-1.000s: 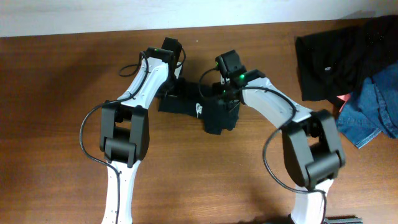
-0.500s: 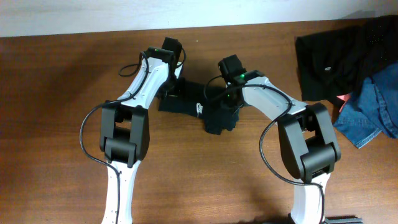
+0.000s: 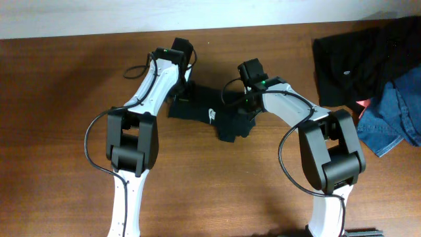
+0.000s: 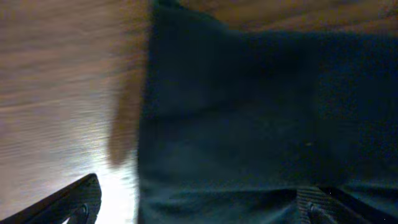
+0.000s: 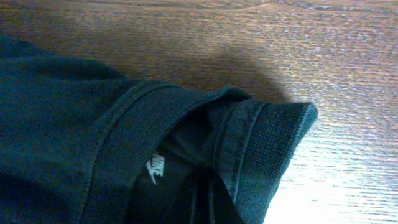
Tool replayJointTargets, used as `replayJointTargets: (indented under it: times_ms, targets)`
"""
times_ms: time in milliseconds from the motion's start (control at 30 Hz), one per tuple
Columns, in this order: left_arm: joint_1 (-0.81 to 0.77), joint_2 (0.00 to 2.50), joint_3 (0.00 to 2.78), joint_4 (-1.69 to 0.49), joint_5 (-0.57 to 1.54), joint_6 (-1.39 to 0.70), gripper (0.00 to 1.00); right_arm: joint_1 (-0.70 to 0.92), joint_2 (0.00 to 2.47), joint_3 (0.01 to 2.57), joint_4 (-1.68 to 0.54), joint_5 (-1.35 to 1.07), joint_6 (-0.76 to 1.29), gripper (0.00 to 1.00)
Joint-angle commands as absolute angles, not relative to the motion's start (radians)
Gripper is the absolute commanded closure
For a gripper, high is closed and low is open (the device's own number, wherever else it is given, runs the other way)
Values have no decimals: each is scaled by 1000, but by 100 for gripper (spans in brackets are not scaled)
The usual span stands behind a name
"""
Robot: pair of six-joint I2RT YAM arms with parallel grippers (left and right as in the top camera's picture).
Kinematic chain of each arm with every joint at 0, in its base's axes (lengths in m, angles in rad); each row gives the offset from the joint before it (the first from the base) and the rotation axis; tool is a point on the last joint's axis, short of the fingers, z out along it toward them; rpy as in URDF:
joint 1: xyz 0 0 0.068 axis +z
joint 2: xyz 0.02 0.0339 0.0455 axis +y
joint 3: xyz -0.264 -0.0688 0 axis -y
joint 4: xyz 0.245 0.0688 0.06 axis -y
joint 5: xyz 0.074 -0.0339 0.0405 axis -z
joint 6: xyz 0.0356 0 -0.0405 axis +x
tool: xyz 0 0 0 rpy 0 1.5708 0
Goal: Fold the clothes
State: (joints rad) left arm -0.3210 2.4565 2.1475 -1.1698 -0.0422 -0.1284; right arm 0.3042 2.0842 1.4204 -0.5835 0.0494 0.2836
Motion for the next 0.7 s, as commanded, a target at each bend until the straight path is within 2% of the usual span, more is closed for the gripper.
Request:
replayJointTargets:
  times_ms: [0, 67, 133, 267, 333, 367, 400, 433, 467, 500, 533, 600, 667]
  targets:
    - [-319, 2342, 2227, -1184, -112, -145, 1, 288, 2053, 1395, -587, 52, 286, 95]
    - [-323, 2305, 2242, -1194, -104, -145, 1, 288, 2038, 1395, -587, 44, 284, 86]
    - [-331, 2275, 2242, -1202, -96, -145, 1, 288, 2011, 1399, -587, -1, 250, 71]
    - [-361, 2238, 2242, -1221, -90, -145, 1, 288, 1916, 1419, -604, -78, 218, 34]
    - [-374, 2236, 2242, -1233, -80, -145, 1, 287, 1877, 1420, -620, -79, 218, 31]
    - [-382, 2236, 2241, -1242, -48, -145, 2, 287, 1853, 1420, -638, -79, 220, 31]
    - [-389, 2238, 2240, -1247, -3, -145, 7, 287, 1837, 1420, -653, -79, 228, 31]
    - [-398, 2243, 2235, -1249, 52, -144, 23, 287, 1819, 1420, -679, -80, 246, 31]
    - [-406, 2245, 2226, -1248, 93, -144, 58, 287, 1807, 1420, -705, -82, 259, 33]
    - [-415, 2251, 2215, -1246, 124, -145, 87, 287, 1800, 1420, -730, -85, 276, 34]
    - [-424, 2258, 2206, -1246, 141, -145, 99, 287, 1798, 1420, -754, -98, 284, 38]
    - [-446, 2282, 2187, -1243, 142, -145, 99, 289, 1802, 1415, -788, -151, 290, 51]
    - [-468, 2314, 2163, -1229, 147, -149, 99, 290, 1811, 1398, -794, -231, 290, 76]
